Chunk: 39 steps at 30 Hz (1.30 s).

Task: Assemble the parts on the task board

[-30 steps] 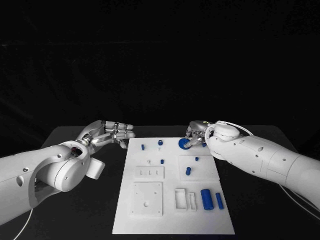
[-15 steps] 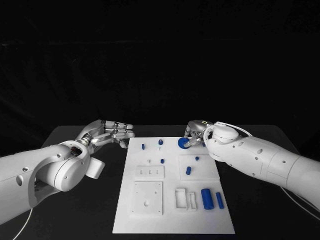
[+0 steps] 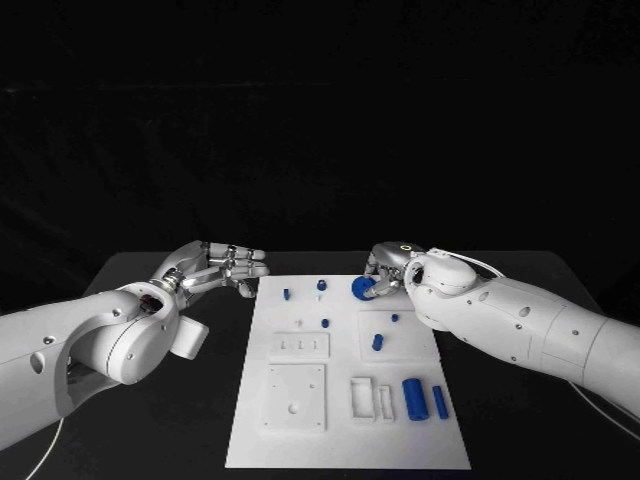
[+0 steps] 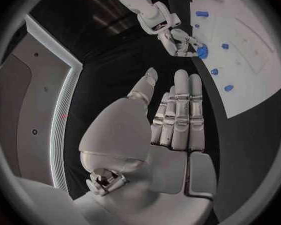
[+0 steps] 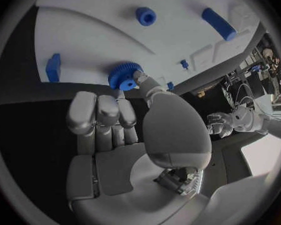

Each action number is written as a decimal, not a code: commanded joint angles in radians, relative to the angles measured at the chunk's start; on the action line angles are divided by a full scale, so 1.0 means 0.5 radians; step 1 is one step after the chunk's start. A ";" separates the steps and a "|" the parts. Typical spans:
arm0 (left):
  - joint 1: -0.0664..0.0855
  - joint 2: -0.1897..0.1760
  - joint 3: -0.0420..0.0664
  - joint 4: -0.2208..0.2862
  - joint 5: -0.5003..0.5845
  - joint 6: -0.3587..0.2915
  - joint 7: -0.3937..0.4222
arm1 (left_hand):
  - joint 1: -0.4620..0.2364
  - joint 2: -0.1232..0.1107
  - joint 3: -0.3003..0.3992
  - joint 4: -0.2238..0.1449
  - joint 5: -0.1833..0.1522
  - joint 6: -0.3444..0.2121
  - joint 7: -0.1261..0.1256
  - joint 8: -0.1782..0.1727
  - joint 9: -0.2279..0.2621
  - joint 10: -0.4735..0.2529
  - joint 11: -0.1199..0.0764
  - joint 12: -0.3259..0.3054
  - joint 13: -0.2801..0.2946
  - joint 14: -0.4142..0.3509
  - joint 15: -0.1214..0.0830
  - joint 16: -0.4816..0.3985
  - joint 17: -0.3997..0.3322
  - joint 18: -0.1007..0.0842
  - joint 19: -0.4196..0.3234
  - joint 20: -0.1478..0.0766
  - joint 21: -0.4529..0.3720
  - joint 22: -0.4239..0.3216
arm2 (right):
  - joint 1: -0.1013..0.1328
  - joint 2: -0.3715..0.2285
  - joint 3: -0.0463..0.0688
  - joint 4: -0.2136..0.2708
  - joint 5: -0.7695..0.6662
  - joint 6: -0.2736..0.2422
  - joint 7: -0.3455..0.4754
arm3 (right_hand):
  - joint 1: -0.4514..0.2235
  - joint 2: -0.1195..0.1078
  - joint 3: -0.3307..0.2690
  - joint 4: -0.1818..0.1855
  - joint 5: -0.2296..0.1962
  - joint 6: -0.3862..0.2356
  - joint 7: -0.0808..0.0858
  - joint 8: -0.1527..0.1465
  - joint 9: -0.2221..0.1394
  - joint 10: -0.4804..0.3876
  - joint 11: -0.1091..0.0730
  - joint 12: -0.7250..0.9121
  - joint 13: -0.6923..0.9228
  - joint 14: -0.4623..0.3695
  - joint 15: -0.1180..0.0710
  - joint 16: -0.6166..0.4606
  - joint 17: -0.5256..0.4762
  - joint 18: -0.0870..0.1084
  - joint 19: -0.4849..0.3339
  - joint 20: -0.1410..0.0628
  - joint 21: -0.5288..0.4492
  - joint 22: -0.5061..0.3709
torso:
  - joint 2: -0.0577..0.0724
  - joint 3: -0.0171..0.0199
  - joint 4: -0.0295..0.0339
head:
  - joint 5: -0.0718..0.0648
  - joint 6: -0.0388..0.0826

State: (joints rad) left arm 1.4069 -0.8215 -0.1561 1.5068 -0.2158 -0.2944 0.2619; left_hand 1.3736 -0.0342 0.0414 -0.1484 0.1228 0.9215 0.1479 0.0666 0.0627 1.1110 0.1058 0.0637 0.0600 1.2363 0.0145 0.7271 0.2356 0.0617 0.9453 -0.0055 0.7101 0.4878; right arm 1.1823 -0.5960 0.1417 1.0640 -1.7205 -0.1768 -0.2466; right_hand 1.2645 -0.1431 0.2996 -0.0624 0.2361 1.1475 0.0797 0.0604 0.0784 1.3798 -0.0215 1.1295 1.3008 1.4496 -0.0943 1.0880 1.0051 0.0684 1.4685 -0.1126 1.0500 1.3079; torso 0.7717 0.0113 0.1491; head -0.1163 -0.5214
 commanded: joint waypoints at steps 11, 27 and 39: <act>0.001 0.001 0.001 0.003 0.007 0.005 0.016 | -0.004 0.015 -0.011 -0.002 0.005 0.007 0.007 0.004 -0.001 -0.011 0.008 -0.002 0.000 -0.002 0.005 0.013 0.000 0.016 0.012 0.009 0.009 -0.005 | 0.001 -0.021 0.008 0.299 -0.126 -0.158 -0.126 | 0.009 -0.033 -0.001 0.089 -0.055 0.145 -0.051 0.005 -0.009 -0.002 -0.016 -0.015 0.006 0.003 -0.014 0.003 -0.001 -0.025 0.052 -0.017 0.018 0.269 | -0.002 -0.0053 0.005 | 0.004 0.004; 0.001 0.010 0.002 -0.011 0.016 -0.037 0.048 | -0.003 0.024 -0.009 -0.010 0.014 0.056 0.019 0.007 0.001 0.002 0.009 -0.002 0.000 0.004 0.004 0.017 0.002 0.020 0.017 0.007 0.015 -0.004 | -0.002 0.138 -0.075 0.234 -0.275 -0.230 -0.246 | 0.007 -0.063 0.043 0.130 -0.114 0.145 -0.051 0.005 -0.012 0.003 -0.016 -0.017 0.006 0.004 -0.009 0.002 -0.004 -0.027 0.052 -0.013 0.026 0.270 | 0.000 -0.0119 0.010 | 0.009 0.011; 0.001 0.027 0.003 -0.025 0.019 -0.035 0.051 | -0.011 0.036 -0.013 -0.024 0.016 0.079 0.016 0.004 0.001 0.002 0.009 -0.003 -0.001 0.005 0.003 0.018 0.002 0.021 0.016 0.007 0.021 -0.002 | -0.029 0.234 -0.107 0.142 -0.287 -0.255 -0.235 | -0.007 -0.074 0.042 0.137 -0.108 0.137 -0.048 0.005 -0.012 -0.001 -0.014 -0.025 0.002 0.002 -0.010 -0.007 -0.015 -0.027 0.051 -0.013 0.021 0.269 | 0.001 -0.0138 0.012 | 0.017 0.004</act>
State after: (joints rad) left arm 1.4069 -0.8108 -0.1556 1.4936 -0.2129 -0.3070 0.2709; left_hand 1.3683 -0.0289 0.0343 -0.1555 0.1268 0.9574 0.1552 0.0666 0.0623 1.1111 0.1057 0.0637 0.0600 1.2363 0.0145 0.7311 0.2355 0.0617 0.9489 -0.0019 0.7140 0.4865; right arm 1.1690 -0.4829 0.0888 1.1389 -1.8420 -0.2896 -0.3579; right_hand 1.2636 -0.1691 0.3174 0.0016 0.1780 1.1835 0.0661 0.0594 0.0711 1.3777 -0.0236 1.1217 1.3033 1.4497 -0.0939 1.0879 0.9985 0.0685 1.4649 -0.1160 1.0591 1.3076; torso 0.7719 0.0040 0.1558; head -0.1085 -0.5203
